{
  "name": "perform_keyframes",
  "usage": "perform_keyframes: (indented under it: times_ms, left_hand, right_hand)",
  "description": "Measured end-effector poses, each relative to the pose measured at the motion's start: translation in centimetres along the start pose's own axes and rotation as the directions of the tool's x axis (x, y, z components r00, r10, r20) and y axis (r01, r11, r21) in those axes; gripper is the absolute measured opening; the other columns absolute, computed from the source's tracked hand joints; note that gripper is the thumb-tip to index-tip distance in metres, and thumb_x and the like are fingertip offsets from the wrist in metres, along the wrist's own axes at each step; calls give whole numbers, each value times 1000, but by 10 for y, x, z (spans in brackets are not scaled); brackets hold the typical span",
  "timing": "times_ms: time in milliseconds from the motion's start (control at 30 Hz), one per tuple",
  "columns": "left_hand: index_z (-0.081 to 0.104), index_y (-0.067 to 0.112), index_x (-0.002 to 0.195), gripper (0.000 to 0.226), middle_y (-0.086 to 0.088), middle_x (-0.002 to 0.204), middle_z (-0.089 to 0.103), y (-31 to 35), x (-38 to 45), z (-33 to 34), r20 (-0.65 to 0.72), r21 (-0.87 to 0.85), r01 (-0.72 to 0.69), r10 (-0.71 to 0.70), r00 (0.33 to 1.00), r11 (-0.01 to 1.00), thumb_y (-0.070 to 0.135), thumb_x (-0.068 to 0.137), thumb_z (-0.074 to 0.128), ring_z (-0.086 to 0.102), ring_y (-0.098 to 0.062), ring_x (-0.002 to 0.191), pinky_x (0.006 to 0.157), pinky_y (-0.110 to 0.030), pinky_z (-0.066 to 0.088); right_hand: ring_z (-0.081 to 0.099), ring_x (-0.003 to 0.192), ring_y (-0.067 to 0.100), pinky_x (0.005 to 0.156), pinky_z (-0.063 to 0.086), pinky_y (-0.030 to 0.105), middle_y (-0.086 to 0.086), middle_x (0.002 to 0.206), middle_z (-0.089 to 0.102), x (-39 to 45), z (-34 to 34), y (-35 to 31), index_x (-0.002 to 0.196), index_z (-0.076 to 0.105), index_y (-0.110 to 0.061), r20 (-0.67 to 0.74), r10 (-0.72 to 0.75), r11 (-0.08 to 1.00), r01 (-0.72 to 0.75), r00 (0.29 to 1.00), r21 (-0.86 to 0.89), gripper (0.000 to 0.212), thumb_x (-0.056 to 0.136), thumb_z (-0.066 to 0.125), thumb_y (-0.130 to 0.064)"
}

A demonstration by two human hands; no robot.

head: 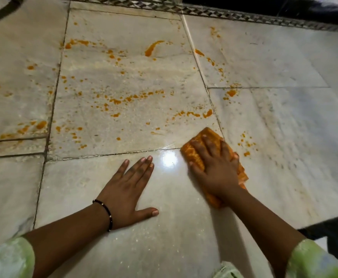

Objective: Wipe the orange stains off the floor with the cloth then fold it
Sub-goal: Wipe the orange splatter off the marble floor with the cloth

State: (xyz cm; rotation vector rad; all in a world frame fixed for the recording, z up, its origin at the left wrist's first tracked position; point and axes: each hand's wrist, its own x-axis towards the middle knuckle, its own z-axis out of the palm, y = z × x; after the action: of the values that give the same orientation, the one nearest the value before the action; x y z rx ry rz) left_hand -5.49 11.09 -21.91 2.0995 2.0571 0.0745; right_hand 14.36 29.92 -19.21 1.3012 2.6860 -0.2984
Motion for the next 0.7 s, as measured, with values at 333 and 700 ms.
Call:
perform_keyframes:
  times_ms: [333, 700]
  left_hand:
    - [22, 5, 148, 103, -11, 156, 18, 2, 2, 0, -30, -22, 44, -45, 999, 999, 81, 78, 31, 13, -20, 144, 111, -48, 13]
    - [19, 5, 148, 103, -11, 157, 14, 1, 2, 3, -11, -11, 37, -37, 999, 999, 80, 79, 30, 12, -21, 145, 112, -49, 15]
  right_hand:
    - [-8, 146, 25, 112, 6, 62, -20, 157, -14, -97, 20, 23, 142, -6, -61, 22, -47, 999, 46, 999, 25, 63, 82, 6, -78]
    - [-11, 144, 39, 109, -2, 69, -7, 161, -4, 27, -3, 38, 149, 2, -45, -45, 270, 960, -265, 962, 94, 64, 92, 19, -67]
